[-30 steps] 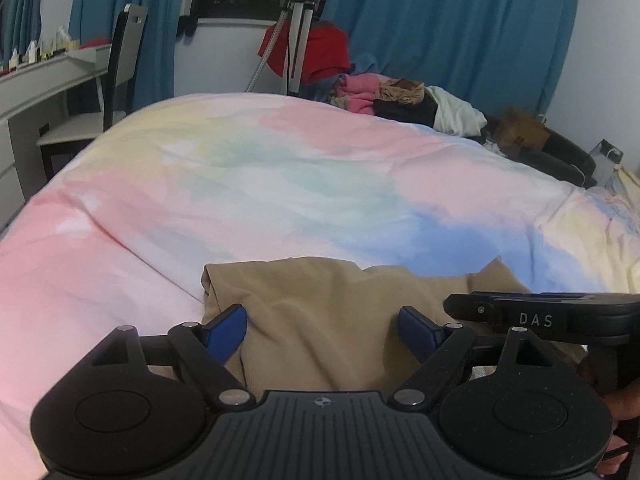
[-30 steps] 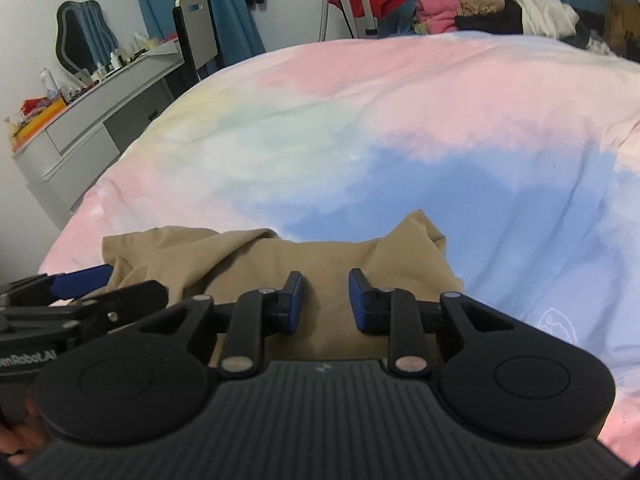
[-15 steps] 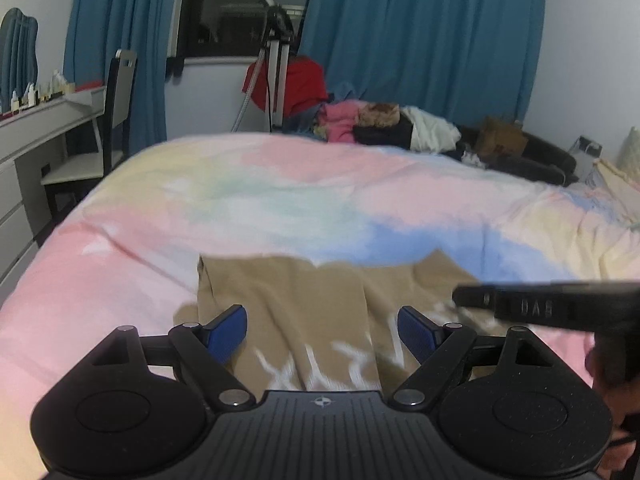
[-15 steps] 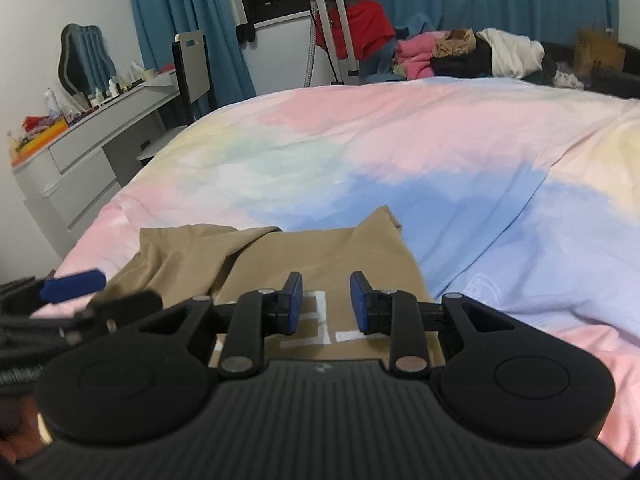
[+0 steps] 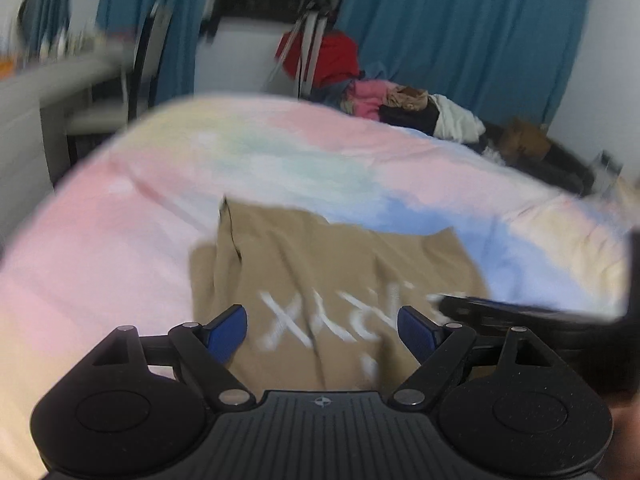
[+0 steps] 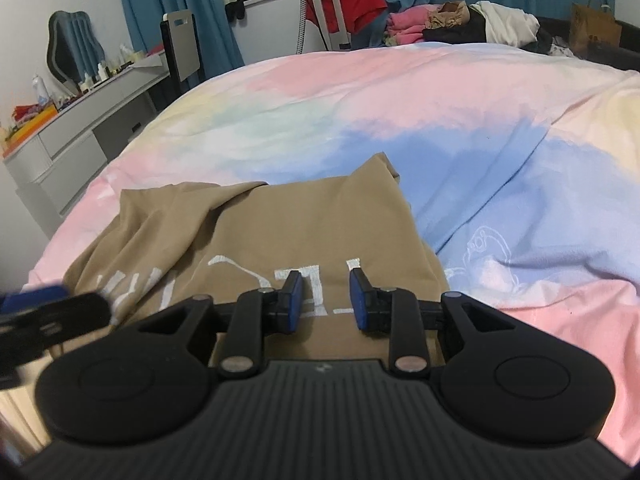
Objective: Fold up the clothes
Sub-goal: 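Position both open grippers above the flattened tan shirt, then grasp the tan shirt edge with the left gripper and lift it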
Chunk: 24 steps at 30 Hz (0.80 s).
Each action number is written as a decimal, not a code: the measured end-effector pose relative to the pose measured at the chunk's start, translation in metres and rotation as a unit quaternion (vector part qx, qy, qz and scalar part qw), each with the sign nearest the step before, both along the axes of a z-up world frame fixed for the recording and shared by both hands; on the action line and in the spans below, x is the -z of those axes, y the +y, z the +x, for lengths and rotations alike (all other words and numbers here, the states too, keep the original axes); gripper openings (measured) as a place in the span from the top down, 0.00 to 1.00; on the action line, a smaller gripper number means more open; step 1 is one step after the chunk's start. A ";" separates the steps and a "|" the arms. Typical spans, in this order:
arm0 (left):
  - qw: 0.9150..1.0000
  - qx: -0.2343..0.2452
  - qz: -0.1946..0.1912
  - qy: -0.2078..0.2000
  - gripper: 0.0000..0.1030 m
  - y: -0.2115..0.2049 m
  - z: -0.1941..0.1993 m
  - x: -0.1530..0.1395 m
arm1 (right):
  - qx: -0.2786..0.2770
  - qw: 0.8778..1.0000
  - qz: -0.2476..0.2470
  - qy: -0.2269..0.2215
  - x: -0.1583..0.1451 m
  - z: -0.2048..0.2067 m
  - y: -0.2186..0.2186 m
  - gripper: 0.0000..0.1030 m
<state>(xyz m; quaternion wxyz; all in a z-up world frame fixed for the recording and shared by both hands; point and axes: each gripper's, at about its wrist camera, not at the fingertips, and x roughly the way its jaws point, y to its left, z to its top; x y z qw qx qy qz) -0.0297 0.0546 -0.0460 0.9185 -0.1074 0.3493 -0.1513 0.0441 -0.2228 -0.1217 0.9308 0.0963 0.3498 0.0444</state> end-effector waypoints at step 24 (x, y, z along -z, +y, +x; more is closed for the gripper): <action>0.883 -0.173 -0.385 0.206 0.33 0.077 0.018 0.097 | 0.012 1.000 0.012 0.006 0.000 0.003 0.001 0.73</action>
